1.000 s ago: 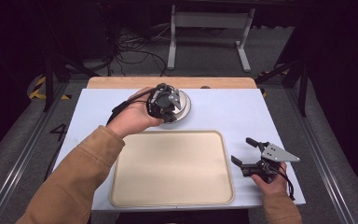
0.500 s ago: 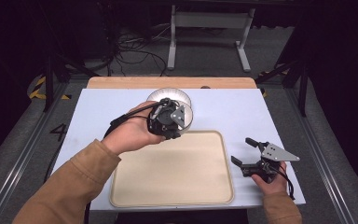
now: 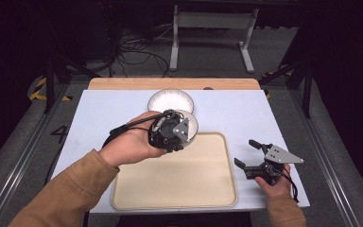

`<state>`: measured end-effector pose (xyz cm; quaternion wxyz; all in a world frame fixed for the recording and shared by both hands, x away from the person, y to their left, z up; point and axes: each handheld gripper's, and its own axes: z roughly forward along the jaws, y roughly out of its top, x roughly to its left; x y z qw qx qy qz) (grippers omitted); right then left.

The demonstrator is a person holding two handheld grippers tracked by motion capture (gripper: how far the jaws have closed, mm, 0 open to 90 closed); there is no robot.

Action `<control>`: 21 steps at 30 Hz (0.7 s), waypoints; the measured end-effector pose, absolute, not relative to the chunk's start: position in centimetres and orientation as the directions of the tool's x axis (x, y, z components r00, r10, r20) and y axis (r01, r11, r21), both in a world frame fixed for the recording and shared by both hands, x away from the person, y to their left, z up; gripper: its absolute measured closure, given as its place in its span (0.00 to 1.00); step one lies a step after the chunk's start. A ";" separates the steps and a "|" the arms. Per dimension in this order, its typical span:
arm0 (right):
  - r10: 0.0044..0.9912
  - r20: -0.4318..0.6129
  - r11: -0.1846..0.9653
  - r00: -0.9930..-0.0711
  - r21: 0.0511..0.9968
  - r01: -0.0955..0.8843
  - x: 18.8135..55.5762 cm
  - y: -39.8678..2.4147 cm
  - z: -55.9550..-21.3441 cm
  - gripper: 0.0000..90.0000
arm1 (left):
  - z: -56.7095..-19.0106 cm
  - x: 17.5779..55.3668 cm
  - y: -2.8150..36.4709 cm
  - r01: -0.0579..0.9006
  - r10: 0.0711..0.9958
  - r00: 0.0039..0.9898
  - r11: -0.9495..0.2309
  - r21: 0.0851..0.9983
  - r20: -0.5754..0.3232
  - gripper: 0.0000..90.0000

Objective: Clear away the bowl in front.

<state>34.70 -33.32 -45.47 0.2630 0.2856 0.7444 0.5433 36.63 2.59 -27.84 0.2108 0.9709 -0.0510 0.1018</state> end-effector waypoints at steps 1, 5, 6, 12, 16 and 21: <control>0.712 -0.080 0.246 -0.698 0.959 0.141 34.7 -33.3 -45.5 0.09 | -28.0 36.4 2.6 -0.149 -0.066 0.974 -0.906 0.395 0.218 0.92; 0.711 -0.079 0.246 -0.698 0.959 0.142 34.7 -33.3 -45.5 0.09 | -28.6 35.9 2.4 -0.162 -0.086 0.974 -0.911 0.380 0.211 0.92; 0.711 -0.079 0.246 -0.699 0.959 0.142 34.7 -33.3 -45.5 0.09 | -28.8 35.8 2.3 -0.167 -0.091 0.973 -0.910 0.379 0.211 0.92; 0.710 -0.079 0.246 -0.700 0.959 0.141 34.7 -33.3 -45.5 0.09 | -29.8 35.2 2.0 -0.181 -0.113 0.973 -0.915 0.362 0.201 0.92; 0.710 -0.080 0.247 -0.699 0.959 0.141 34.7 -33.3 -45.5 0.09 | -30.5 34.9 2.0 -0.185 -0.124 0.974 -0.917 0.354 0.188 0.92; 0.710 -0.081 0.248 -0.700 0.959 0.140 34.7 -33.3 -45.5 0.09 | -31.4 34.6 2.0 -0.187 -0.139 0.978 -0.918 0.349 0.159 0.92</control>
